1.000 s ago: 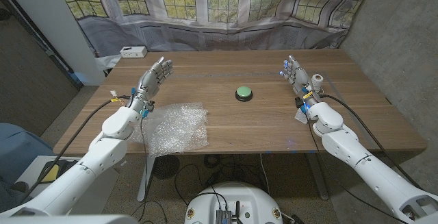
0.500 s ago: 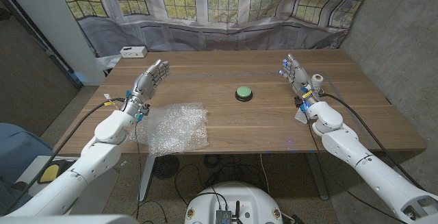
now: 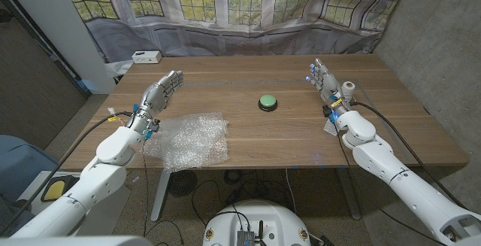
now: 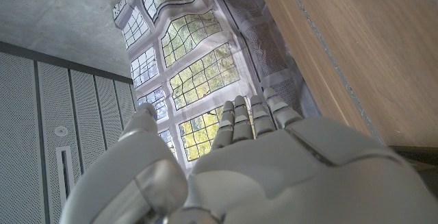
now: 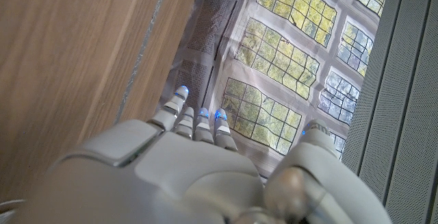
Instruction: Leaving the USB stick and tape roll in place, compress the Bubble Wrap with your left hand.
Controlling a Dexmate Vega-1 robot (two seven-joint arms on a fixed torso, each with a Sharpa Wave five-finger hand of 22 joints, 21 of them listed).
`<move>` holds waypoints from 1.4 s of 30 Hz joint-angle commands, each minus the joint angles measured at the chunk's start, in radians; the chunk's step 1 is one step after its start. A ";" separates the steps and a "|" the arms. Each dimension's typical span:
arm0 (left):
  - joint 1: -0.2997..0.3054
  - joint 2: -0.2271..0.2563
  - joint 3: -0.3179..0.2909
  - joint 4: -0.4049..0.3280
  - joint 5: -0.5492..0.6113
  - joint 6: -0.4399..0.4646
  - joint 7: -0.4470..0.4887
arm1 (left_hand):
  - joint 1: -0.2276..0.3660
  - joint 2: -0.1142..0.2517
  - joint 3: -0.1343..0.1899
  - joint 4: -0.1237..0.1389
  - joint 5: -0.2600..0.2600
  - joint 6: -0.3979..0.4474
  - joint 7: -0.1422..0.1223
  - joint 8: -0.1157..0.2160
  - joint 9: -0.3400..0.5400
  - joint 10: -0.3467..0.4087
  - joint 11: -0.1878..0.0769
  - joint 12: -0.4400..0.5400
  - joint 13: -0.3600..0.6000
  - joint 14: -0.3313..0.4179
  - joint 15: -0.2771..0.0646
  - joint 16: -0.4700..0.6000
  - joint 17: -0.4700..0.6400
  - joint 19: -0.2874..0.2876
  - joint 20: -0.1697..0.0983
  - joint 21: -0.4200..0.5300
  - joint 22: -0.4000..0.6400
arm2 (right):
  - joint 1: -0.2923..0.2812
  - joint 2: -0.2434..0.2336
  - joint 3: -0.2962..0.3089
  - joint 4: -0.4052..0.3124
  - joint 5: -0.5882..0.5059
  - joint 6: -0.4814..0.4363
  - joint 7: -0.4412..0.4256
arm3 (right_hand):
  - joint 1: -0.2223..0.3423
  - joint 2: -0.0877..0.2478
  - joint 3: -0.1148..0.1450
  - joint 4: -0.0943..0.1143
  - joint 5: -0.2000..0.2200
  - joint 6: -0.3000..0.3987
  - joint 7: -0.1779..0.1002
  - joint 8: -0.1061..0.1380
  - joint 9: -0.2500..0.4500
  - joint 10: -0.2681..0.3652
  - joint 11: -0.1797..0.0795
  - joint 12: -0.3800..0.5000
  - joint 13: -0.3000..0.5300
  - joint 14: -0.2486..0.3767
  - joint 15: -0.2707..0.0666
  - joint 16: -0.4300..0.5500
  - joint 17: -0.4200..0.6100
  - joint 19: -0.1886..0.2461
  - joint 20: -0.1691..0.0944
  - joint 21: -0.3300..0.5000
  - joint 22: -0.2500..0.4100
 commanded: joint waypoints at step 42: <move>0.315 0.011 -0.200 -0.177 0.423 -0.055 0.264 | 0.011 -0.005 0.005 -0.019 -0.005 0.024 -0.008 -0.008 0.002 0.034 -0.006 -0.006 0.007 0.036 -0.003 -0.003 0.004 0.023 0.026 -0.009 0.002 | -0.005 -0.017 -0.009 -0.043 -0.018 -0.042 -0.017 | 0.018 0.004 0.012 -0.004 0.004 0.017 -0.009 0.002 0.002 0.004 0.001 -0.002 0.002 0.007 0.004 -0.001 0.004 0.009 0.002 -0.005 0.004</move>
